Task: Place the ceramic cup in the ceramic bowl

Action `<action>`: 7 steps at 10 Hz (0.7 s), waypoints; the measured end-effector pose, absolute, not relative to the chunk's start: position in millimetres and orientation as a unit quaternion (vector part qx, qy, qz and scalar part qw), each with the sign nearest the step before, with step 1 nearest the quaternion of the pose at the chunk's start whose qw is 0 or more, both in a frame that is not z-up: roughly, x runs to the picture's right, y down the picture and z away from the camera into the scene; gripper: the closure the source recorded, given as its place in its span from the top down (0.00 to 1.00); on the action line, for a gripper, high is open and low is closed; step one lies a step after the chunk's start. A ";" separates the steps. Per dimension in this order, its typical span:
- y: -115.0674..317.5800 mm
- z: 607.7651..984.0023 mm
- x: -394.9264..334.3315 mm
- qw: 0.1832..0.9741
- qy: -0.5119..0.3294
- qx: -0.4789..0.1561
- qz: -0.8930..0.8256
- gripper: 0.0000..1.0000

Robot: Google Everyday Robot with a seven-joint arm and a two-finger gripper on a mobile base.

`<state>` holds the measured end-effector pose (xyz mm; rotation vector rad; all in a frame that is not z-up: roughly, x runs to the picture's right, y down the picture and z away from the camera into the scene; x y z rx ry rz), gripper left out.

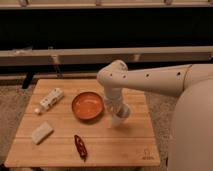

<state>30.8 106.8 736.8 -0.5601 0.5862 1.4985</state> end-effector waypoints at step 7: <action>71.7 727.0 -3.9 0.707 0.250 -0.244 0.615 0.00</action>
